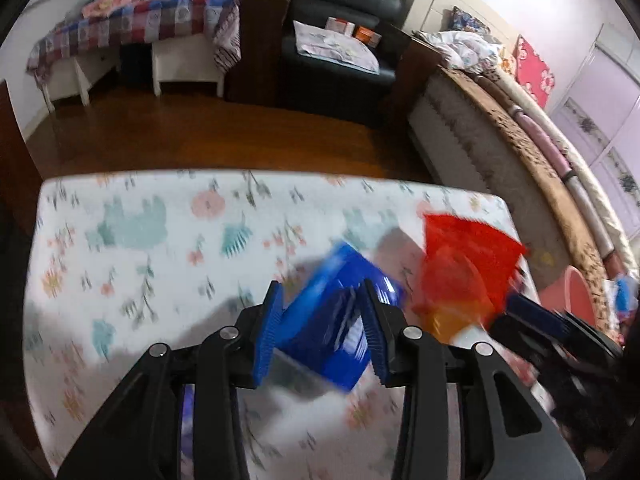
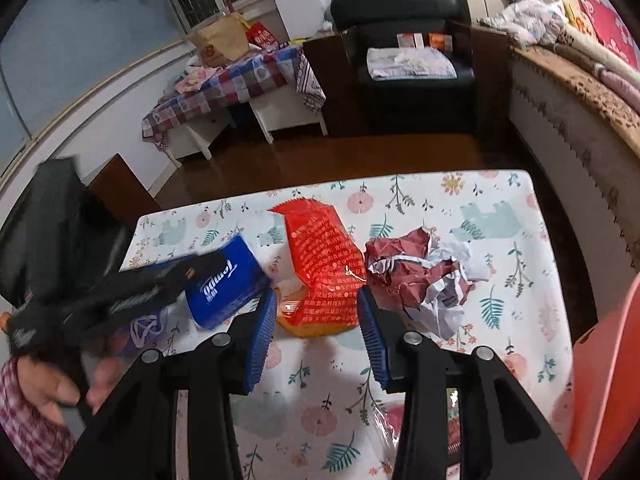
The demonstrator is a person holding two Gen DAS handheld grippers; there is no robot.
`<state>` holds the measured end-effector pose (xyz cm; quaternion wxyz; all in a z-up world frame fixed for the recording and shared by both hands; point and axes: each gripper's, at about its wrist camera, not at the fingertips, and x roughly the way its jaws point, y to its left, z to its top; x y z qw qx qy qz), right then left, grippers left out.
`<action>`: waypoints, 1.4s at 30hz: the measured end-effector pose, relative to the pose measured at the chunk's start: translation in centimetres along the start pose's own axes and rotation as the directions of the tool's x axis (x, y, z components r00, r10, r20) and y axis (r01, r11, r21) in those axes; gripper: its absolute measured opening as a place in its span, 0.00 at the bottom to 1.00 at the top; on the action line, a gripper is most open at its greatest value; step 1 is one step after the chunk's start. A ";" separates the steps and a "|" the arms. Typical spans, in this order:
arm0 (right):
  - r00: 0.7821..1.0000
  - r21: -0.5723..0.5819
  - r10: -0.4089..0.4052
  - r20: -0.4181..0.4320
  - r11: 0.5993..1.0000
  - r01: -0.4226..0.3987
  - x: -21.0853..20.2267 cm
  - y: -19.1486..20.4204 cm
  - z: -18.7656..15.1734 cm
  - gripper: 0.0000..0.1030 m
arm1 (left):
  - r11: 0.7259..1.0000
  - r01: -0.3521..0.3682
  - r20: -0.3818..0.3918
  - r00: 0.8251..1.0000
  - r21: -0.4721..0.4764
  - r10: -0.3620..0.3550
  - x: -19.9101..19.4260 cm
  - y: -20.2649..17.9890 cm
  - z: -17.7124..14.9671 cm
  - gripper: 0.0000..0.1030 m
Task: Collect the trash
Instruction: 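Grasp the blue Tempo tissue pack with the left tool while the right tool grasps the red snack bag, then carry the tissue pack in the left tool while the right tool carries the red bag over the bucket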
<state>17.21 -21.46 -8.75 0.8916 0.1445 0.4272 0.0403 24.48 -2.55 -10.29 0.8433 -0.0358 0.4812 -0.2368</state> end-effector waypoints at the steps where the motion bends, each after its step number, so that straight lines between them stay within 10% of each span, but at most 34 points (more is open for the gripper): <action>1: 1.000 0.003 0.001 -0.005 1.000 -0.001 0.3 -0.2 0.0 0.40 | 1.000 0.016 -0.011 1.000 0.008 -0.016 -0.3 -0.3 -0.8 0.38; 8: 0.999 0.039 -0.010 -0.033 0.999 0.011 1.4 -1.1 -0.7 0.11 | 1.000 0.008 -0.004 1.000 0.012 -0.008 -1.3 -1.6 -3.2 0.38; 19: 0.999 0.070 0.020 0.031 0.997 -0.022 -3.2 -2.5 -2.9 0.09 | 0.982 -0.062 0.004 0.998 -0.181 0.063 -0.9 -2.5 -1.7 0.55; 27: 0.998 0.057 0.009 0.064 0.998 -0.013 -6.9 -3.3 -4.7 0.09 | 0.963 -0.244 0.002 0.969 -0.117 0.246 0.7 -5.2 -1.8 0.59; 42: 0.995 0.050 0.050 0.085 0.997 -0.055 -11.3 -3.9 -7.0 0.09 | 0.975 -0.176 0.082 0.979 -0.134 0.187 -3.2 -5.1 -5.7 0.51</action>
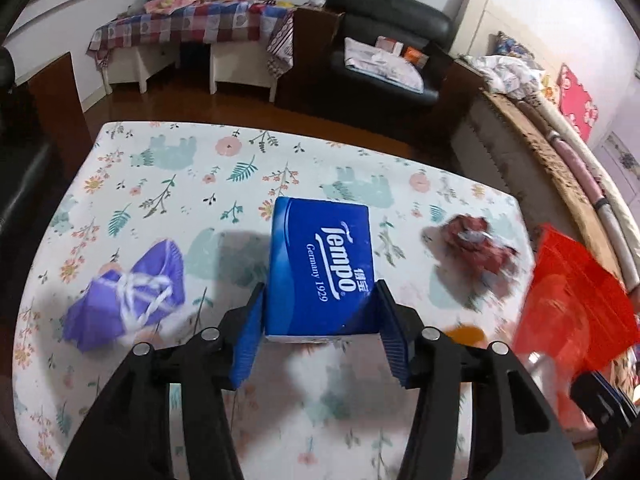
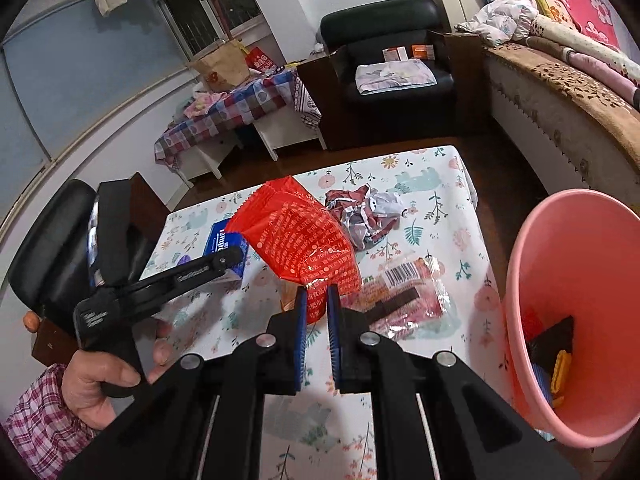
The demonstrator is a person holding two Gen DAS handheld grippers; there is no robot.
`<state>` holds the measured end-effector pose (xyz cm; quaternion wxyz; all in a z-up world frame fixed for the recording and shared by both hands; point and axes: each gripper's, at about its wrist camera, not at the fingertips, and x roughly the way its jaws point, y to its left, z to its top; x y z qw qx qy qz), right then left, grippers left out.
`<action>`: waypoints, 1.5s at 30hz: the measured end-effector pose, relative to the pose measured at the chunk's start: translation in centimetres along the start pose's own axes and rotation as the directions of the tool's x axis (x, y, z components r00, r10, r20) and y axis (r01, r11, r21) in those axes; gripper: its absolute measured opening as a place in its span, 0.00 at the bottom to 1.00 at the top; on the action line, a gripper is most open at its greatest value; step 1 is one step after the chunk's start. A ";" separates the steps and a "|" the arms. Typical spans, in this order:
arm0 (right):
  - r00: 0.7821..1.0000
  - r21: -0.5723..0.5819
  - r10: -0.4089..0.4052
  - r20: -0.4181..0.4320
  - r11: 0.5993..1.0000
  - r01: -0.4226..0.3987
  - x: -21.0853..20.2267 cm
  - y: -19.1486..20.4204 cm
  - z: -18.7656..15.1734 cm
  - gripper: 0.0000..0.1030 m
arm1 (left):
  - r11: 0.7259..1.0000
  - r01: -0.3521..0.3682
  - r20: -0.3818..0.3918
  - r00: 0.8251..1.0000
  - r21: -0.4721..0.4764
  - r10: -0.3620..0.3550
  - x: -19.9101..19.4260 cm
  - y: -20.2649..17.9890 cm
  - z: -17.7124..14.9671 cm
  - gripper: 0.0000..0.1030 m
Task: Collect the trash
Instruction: 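Carry the tissue pack in the left tool while the right tool carries the red bag over the bucket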
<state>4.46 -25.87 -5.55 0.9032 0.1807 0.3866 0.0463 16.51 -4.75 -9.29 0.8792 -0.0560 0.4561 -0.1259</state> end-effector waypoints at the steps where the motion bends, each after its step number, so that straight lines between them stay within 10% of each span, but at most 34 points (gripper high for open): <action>1: 1.000 0.001 0.001 0.001 1.000 -0.001 -0.3 0.0 -0.2 0.09 | 1.000 0.007 0.015 1.000 0.015 -0.007 -1.1 -0.2 -0.5 0.51; 19: 0.998 0.035 -0.026 0.065 0.999 0.024 -6.1 -1.4 -2.7 0.09 | 0.972 0.150 0.065 0.984 0.182 -0.164 -9.0 -8.7 -4.5 0.51; 45: 0.945 0.289 -0.313 0.091 0.917 0.275 -12.9 -16.3 -5.3 0.10 | 0.846 0.343 -0.113 0.938 0.408 -0.326 -5.6 -24.0 -8.3 0.52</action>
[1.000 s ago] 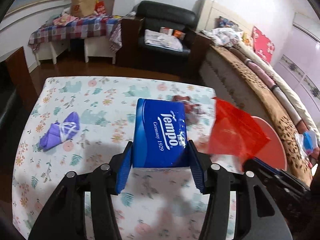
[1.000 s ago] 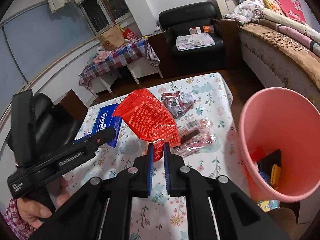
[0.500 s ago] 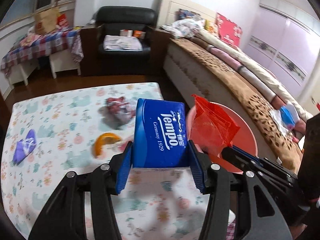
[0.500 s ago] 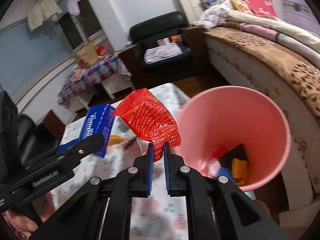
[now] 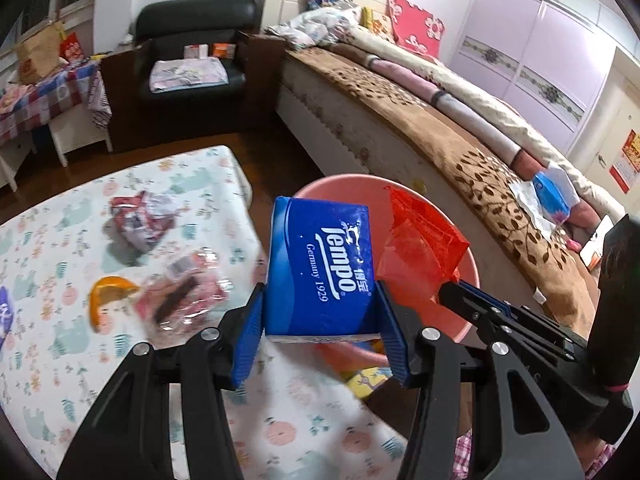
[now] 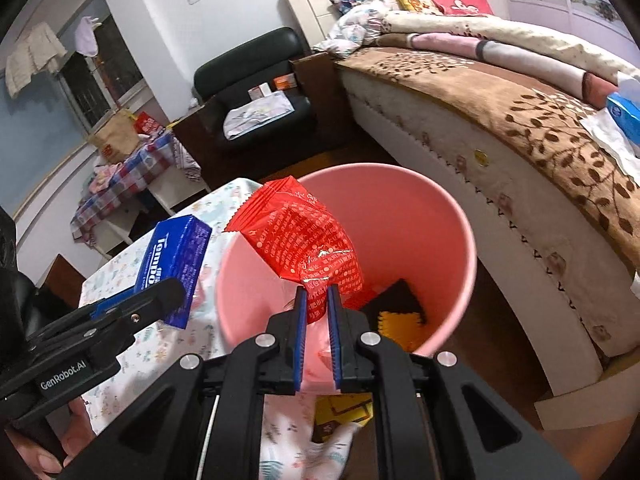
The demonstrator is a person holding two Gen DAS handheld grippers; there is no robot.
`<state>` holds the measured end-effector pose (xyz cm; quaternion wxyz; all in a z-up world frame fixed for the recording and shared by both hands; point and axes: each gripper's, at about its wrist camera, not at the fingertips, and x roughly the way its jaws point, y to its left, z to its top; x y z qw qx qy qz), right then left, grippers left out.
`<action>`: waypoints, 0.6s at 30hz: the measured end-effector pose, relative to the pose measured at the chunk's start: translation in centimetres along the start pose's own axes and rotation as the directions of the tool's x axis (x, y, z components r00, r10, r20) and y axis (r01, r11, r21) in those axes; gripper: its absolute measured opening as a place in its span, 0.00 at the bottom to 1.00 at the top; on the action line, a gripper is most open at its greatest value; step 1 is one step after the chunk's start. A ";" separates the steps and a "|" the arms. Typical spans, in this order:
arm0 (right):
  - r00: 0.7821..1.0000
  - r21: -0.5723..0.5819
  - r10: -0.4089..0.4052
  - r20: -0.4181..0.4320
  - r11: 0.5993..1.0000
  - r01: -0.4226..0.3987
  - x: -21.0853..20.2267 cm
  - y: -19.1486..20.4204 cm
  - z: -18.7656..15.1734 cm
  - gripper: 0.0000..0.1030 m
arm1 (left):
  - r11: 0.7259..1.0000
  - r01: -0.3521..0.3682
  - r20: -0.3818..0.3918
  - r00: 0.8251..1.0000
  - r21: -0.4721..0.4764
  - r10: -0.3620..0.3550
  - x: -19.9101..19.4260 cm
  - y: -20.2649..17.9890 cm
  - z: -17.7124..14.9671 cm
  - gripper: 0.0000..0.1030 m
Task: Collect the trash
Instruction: 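Carry the tissue pack in the left tool while the right tool carries the red bag over the bucket, then open both tools to drop the tissue pack and red bag into the bucket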
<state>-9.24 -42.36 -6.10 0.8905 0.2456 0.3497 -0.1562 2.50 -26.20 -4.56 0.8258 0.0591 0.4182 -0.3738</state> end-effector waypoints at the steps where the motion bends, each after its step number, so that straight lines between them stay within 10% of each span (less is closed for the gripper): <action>1: 1.000 0.004 -0.004 -0.002 1.000 0.004 0.1 -0.4 0.0 0.10 | 1.000 0.004 -0.005 1.000 0.006 -0.004 0.4 -0.4 0.1 0.52; 18: 0.999 0.018 -0.042 -0.026 0.999 0.043 1.4 -1.9 -0.1 0.10 | 0.998 0.031 -0.024 0.999 0.053 -0.030 3.0 -2.2 0.9 0.61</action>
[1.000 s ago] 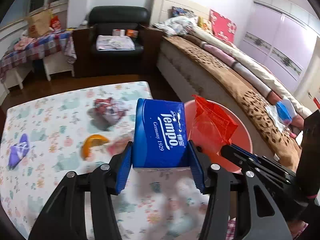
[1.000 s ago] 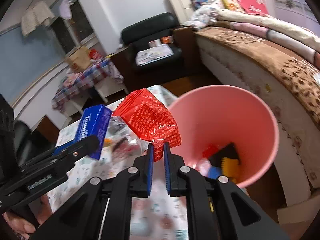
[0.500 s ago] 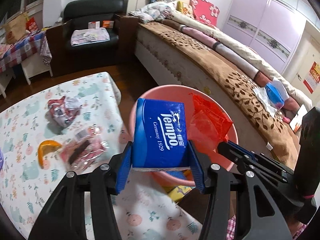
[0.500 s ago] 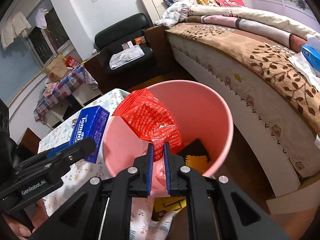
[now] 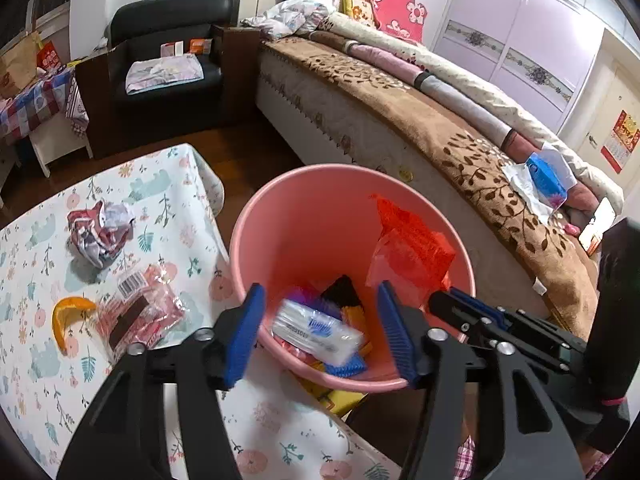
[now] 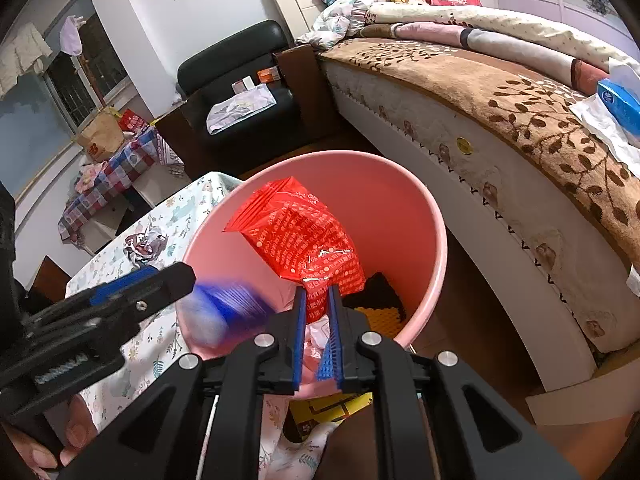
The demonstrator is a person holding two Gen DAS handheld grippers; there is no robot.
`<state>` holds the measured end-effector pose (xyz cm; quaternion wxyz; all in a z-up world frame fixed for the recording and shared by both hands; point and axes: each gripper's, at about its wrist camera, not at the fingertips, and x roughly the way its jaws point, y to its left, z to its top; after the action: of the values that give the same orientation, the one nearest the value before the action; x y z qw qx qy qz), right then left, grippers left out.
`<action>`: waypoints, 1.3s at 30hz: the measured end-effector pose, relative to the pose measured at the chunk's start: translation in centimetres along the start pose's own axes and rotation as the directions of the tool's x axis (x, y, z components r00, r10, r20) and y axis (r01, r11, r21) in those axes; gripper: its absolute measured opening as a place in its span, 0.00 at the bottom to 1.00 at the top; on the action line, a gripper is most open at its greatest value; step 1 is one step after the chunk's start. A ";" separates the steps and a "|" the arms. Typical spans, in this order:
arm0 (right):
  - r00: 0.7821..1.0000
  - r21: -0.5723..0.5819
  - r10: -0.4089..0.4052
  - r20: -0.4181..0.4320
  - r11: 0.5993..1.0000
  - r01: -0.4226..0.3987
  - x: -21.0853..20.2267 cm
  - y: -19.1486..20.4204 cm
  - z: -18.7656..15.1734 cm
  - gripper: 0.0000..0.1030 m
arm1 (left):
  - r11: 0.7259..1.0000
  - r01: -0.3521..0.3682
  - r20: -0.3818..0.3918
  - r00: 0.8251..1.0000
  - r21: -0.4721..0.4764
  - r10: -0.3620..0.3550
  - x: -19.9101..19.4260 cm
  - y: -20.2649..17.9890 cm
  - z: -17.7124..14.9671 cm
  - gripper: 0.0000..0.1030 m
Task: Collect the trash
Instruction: 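Open both tools to drop the tissue pack and red bag into the bucket, then withdraw both open tools from the bucket back over the table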
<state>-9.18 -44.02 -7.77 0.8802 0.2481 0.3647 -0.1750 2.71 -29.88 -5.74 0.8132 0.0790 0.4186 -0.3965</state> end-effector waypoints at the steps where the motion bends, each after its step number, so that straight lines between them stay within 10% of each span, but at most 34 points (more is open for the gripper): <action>1: 1.000 0.000 0.000 0.001 1.000 0.000 0.0 0.0 0.0 0.11 | 1.000 0.000 0.004 1.000 0.000 0.000 -0.1 -0.1 0.1 0.62; 9: 1.000 -0.003 -0.012 0.017 1.000 0.012 -0.3 -0.1 0.0 0.37 | 1.000 0.004 0.022 1.000 -0.005 -0.004 -0.9 0.0 0.2 0.62; 39: 0.989 -0.132 0.077 0.127 0.989 -0.060 -6.6 6.9 -3.4 0.37 | 0.991 -0.117 0.112 0.986 -0.065 0.124 -9.1 3.5 -4.0 0.62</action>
<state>-12.14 -35.65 -2.88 0.9219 0.1914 0.3077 -0.1369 -0.29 -20.40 -2.28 0.8605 0.0573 0.3768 -0.3381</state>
